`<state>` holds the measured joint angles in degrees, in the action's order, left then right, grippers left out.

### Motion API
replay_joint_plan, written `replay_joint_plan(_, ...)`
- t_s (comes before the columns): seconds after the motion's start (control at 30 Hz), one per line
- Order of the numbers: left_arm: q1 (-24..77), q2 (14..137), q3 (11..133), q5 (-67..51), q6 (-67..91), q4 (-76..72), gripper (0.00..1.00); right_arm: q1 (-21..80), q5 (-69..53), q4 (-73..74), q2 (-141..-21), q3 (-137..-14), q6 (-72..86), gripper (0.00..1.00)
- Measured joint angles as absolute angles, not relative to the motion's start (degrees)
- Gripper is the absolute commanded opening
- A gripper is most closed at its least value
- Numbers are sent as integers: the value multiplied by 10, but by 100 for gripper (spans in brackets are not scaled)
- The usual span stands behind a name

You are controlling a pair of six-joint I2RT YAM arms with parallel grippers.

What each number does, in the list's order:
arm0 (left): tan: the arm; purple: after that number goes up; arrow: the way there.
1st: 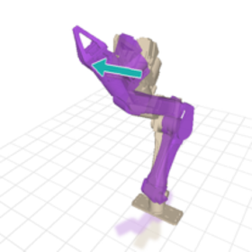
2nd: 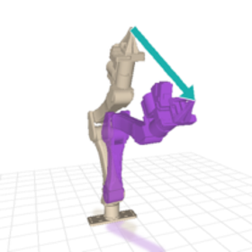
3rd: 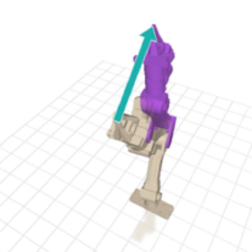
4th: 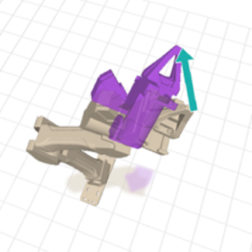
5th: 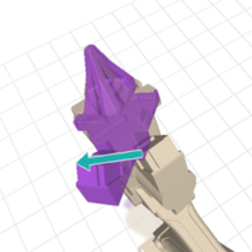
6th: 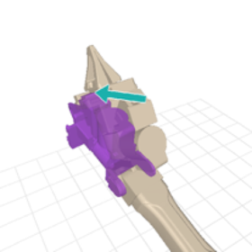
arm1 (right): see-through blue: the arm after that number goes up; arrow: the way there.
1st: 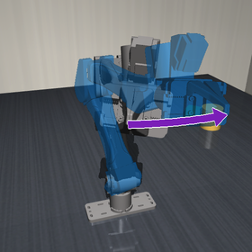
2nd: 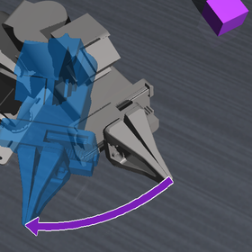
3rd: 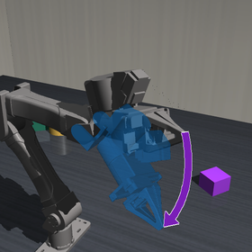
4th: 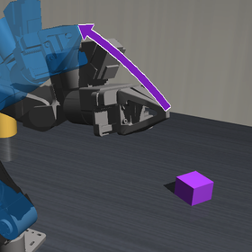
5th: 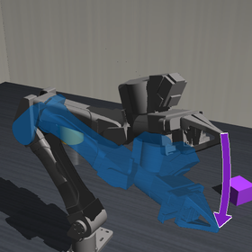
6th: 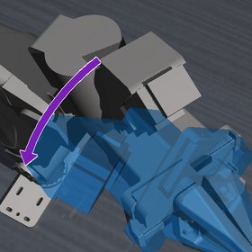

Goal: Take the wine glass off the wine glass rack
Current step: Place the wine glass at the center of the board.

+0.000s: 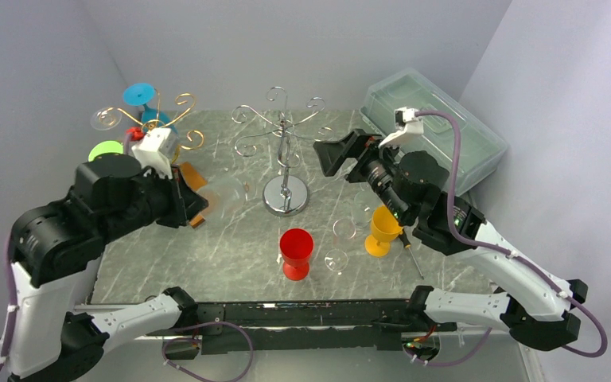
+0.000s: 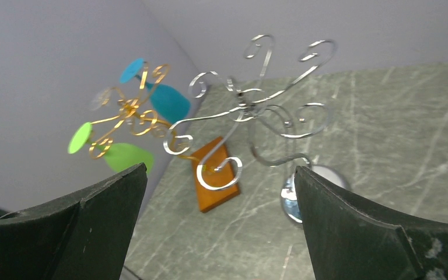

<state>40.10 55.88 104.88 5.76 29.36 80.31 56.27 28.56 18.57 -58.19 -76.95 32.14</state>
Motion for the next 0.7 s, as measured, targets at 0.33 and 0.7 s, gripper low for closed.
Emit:
replay_joint_plan(0.33,401,576,914,59,339,863,0,463,206,236,-597,-768,332,100)
replay_joint_plan(0.7,401,692,760,25,345,762,0,427,157,263,-604,-754,340,100)
